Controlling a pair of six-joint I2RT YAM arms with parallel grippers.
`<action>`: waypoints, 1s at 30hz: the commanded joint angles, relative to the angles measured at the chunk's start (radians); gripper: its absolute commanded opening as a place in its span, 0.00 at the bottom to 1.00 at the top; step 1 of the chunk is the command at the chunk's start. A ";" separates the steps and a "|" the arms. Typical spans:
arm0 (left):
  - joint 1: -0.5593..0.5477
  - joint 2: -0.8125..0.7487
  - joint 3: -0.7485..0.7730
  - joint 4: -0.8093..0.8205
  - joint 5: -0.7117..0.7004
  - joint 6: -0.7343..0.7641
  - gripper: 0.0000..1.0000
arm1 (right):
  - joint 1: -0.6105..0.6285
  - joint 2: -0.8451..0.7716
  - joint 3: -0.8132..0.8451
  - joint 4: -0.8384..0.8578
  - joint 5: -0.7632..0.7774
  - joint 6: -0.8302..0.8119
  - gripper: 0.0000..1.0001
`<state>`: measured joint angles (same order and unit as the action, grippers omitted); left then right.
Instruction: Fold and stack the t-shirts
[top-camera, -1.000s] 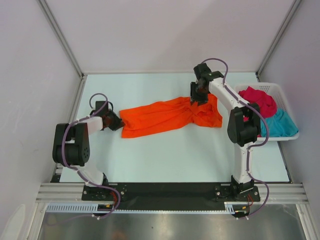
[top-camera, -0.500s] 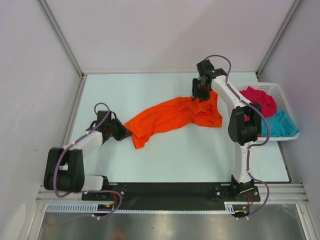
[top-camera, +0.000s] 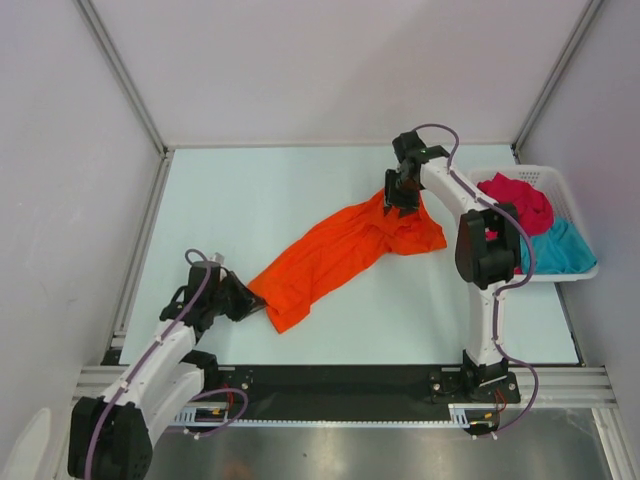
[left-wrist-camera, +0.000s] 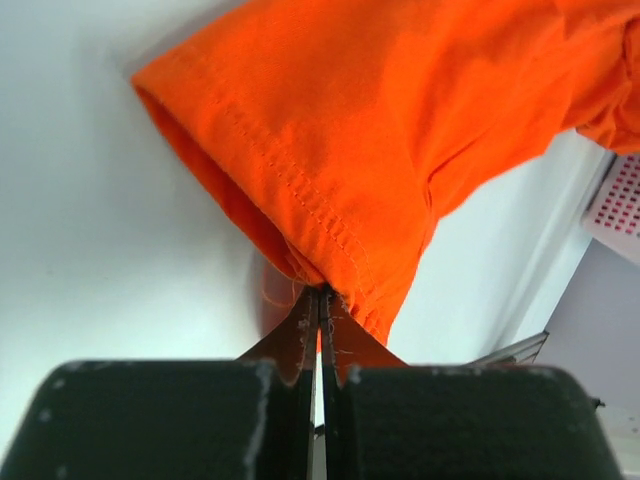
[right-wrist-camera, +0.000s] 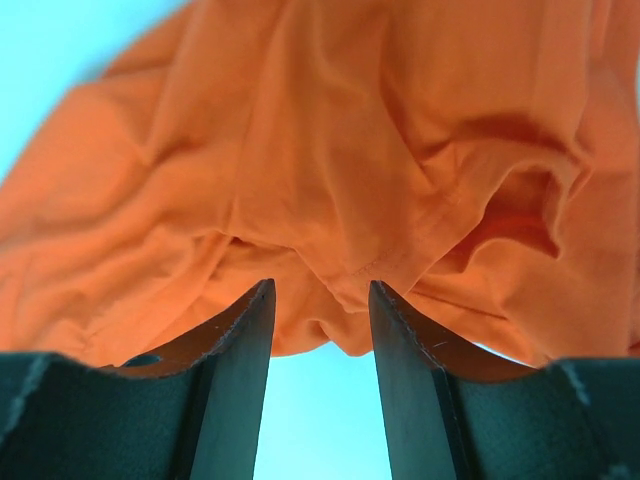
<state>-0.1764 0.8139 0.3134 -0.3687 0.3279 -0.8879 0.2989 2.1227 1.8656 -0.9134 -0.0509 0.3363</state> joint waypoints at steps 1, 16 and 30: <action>-0.043 -0.044 0.001 -0.038 0.013 -0.026 0.01 | 0.017 -0.058 -0.043 0.025 0.000 0.041 0.49; -0.043 -0.067 0.128 -0.150 -0.041 0.061 0.52 | -0.003 0.002 -0.025 -0.012 0.143 0.056 0.49; -0.043 -0.048 0.131 -0.121 -0.030 0.070 0.51 | -0.006 0.031 -0.129 0.025 0.172 0.052 0.45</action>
<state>-0.2134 0.7609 0.4088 -0.5041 0.2935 -0.8440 0.2943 2.1693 1.7618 -0.9066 0.0910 0.3882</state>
